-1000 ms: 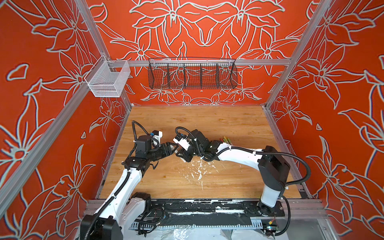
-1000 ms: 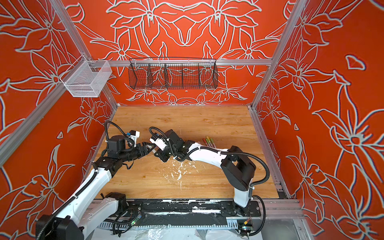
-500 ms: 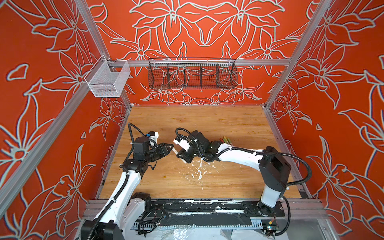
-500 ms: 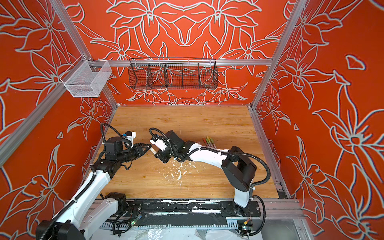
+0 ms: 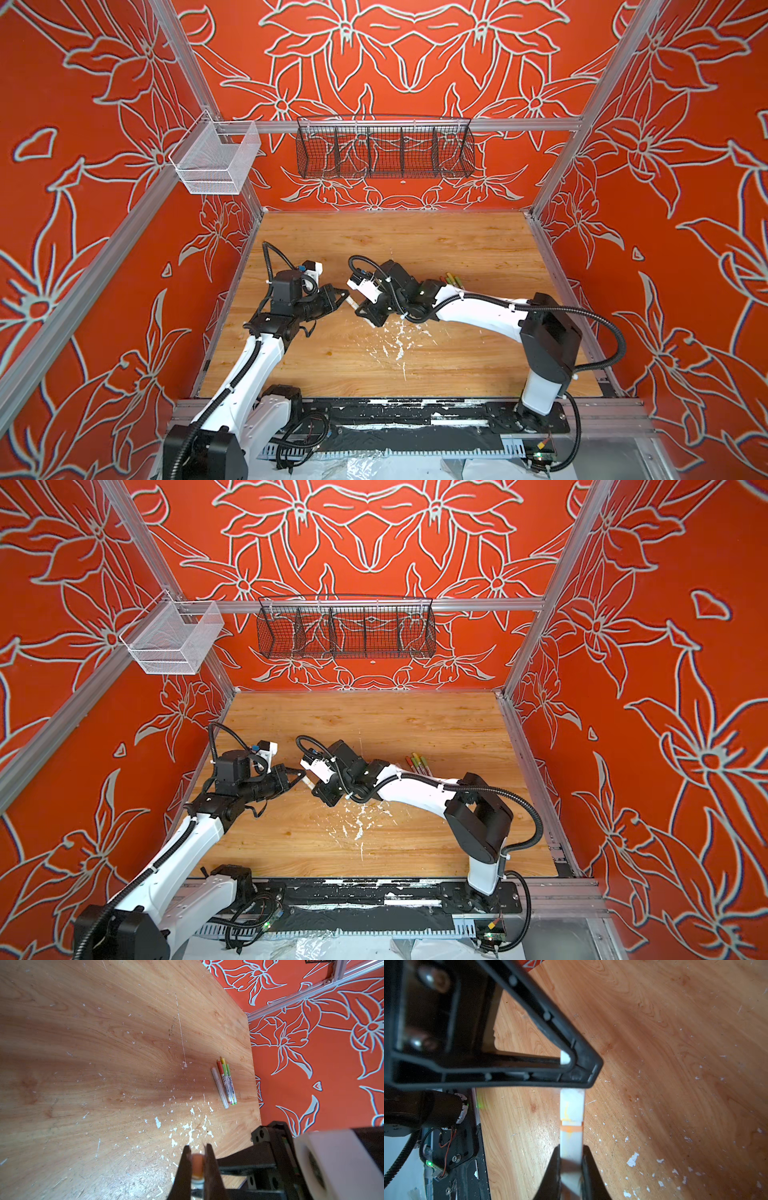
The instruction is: Insert the pens into the pen caps
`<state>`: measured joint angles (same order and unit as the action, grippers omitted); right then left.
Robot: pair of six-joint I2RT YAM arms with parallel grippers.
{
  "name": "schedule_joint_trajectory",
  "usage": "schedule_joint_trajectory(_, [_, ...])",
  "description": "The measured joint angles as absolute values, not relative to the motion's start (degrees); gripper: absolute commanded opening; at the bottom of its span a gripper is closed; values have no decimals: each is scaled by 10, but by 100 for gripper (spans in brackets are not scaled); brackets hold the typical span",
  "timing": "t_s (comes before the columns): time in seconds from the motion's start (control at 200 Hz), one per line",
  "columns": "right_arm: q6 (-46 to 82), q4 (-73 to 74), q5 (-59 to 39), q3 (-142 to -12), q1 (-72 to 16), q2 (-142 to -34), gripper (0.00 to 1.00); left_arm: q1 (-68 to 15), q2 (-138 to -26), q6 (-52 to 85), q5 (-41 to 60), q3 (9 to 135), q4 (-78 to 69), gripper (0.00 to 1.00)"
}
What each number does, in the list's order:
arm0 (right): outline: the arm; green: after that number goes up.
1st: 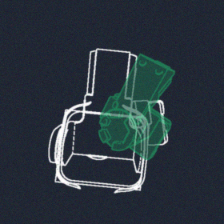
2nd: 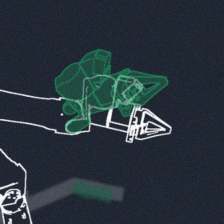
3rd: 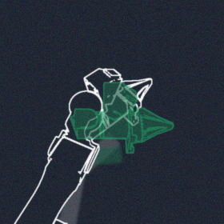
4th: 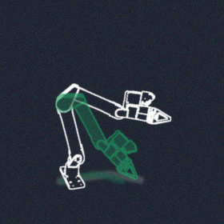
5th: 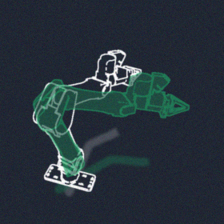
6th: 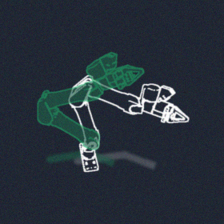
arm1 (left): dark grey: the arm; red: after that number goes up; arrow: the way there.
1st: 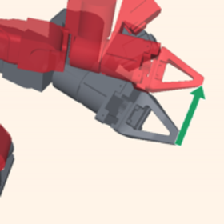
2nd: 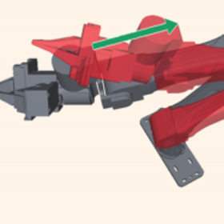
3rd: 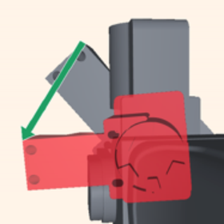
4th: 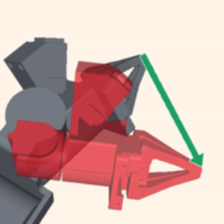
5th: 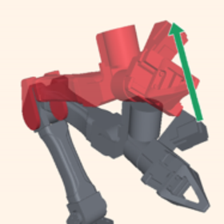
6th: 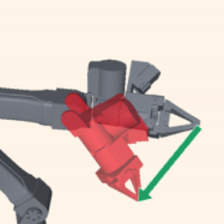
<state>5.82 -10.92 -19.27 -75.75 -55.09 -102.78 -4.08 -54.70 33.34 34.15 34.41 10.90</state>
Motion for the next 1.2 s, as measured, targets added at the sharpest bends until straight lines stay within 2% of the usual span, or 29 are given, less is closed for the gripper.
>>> schedule_joint_trajectory(0.39, [22, -160, -124, -803, -560, -1034, 0, -69, -539, 347, 293, 336, 74, 0])
schedule_joint_trajectory(0.601, [-6, -200, -129, -853, -558, -1056, 0, -87, -525, 347, 255, 324, 44, 0])
schedule_joint_trajectory(0.721, [-24, -225, -129, -867, -551, -1071, 0, -102, -563, 343, 243, 336, 45, 0])
schedule_joint_trajectory(0.881, [-46, -261, -129, -868, -545, -1077, 0, -118, -601, 341, 248, 343, 51, 0])
schedule_joint_trajectory(1.201, [-63, -281, -132, -874, -545, -1077, 0, -121, -592, 341, 254, 348, 68, 0])
